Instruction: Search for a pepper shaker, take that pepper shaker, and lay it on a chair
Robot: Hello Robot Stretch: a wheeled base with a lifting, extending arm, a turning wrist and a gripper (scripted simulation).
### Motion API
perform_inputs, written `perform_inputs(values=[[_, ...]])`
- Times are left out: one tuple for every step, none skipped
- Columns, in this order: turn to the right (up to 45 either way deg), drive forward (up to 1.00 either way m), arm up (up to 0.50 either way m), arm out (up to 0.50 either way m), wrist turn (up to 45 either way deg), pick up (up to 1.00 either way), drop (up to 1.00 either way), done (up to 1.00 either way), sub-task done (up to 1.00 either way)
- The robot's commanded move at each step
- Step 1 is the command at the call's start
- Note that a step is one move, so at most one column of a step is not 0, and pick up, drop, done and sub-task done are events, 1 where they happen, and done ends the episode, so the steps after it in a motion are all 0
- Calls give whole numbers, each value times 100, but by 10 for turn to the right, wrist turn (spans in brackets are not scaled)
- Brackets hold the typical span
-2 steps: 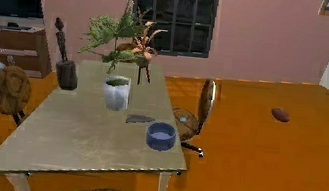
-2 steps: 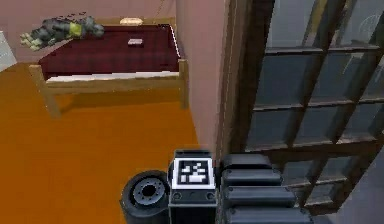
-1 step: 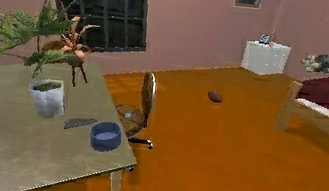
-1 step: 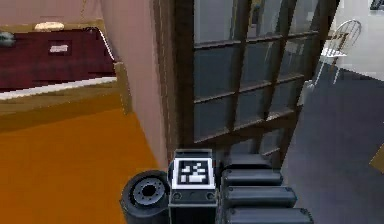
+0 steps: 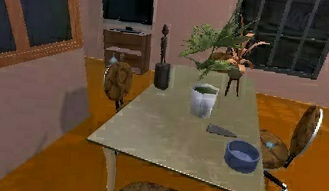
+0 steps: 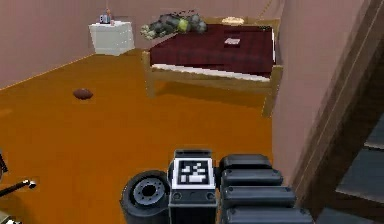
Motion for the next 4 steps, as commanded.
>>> perform_inputs(values=[[-150, 0, 0, 0, 0, 0, 0, 0, 0], [450, 0, 0, 0, 0, 0, 0, 0, 0], [90, 0, 0, 0, 0, 0, 0, 0, 0], [-450, 0, 0, 0, 0, 0, 0, 0, 0]])
